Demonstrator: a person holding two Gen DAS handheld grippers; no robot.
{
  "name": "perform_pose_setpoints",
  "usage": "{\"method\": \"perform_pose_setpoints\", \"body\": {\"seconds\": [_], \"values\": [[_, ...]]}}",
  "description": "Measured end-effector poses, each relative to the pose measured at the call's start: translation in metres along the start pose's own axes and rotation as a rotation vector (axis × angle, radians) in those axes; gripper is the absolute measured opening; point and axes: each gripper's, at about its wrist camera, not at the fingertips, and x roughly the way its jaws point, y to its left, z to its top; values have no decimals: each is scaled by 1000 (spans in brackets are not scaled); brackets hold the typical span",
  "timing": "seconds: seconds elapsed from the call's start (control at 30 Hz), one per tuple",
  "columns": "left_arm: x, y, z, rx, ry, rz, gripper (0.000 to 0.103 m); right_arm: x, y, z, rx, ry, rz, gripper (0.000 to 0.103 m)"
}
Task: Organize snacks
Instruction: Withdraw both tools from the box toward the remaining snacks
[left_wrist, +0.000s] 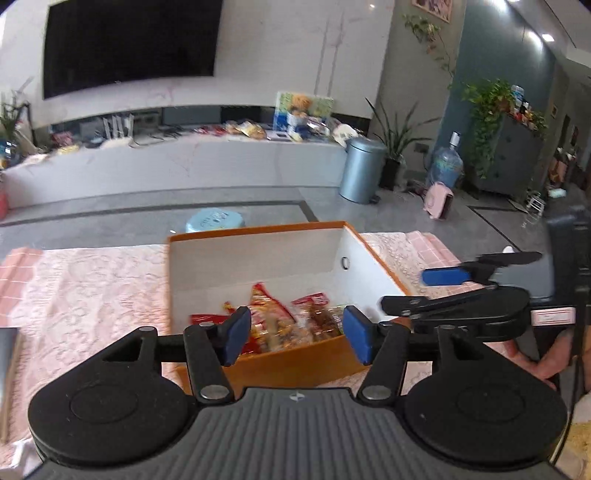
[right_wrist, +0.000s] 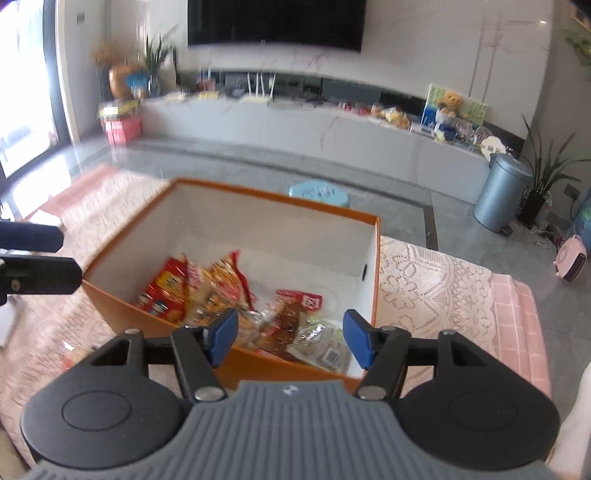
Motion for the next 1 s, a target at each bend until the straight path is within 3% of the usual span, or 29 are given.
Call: {"method": "perform_pose_setpoints", "body": {"seconds": [0.07, 0.33, 0.5, 0.73, 1.0], "values": [[-13, 3, -9, -2, -19, 33, 69, -18, 5, -11, 26, -60, 14, 73], [-17, 32, -55, -112, 11, 116, 70, -50, 36, -76, 145, -177, 60, 74], [-6, 50, -85, -176, 49, 163, 70, -41, 67, -115, 124, -207, 4, 71], [18, 65, -112, -224, 92, 185, 73, -10, 106, -142, 24, -140, -12, 61], [40, 71, -132, -232, 126, 211, 73, 20, 121, -148, 21, -89, 14, 61]]}}
